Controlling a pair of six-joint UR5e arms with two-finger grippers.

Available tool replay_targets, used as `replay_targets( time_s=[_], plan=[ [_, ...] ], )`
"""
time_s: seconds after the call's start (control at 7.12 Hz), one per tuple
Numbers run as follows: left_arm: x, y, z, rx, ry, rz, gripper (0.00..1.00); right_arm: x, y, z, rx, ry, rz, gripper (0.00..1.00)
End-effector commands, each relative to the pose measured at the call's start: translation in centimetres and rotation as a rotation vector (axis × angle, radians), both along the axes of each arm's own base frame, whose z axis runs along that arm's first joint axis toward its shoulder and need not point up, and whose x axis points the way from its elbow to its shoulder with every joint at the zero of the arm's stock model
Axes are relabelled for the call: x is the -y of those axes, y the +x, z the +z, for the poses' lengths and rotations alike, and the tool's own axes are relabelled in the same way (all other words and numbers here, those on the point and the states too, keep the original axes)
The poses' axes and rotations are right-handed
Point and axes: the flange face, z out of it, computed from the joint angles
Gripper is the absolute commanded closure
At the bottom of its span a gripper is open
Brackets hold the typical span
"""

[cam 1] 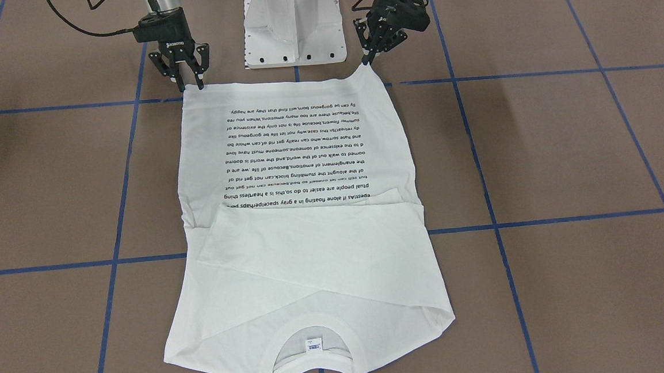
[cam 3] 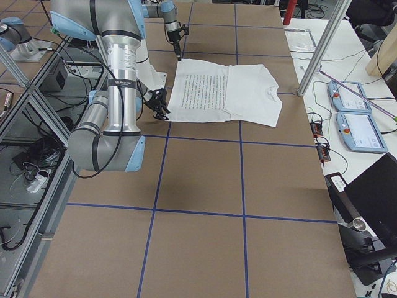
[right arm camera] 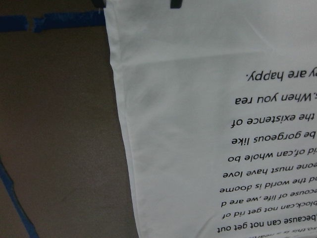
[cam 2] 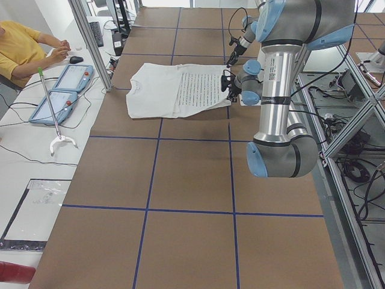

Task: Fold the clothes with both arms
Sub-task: 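Grasp the hem corners with both grippers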

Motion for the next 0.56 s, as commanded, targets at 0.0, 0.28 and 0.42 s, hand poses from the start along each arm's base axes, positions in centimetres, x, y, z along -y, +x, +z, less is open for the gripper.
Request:
replay_targets(
  time_s=[0.0,0.28,0.42],
  plan=[
    [0.0,-0.04,-0.05,-0.001,0.0,0.0,1.0,-0.34,0.08,0.38,-0.011,0.005,-0.007,0.47],
    [0.0,-0.04,-0.05,-0.002,-0.002,-0.001,1.0,-0.36,0.28,0.97,-0.023,0.009,-0.007,0.46],
    [0.0,-0.02,-0.12,-0.003,-0.002,-0.001,1.0,-0.38,0.18,1.27,-0.029,0.01,-0.007,0.46]
  ],
)
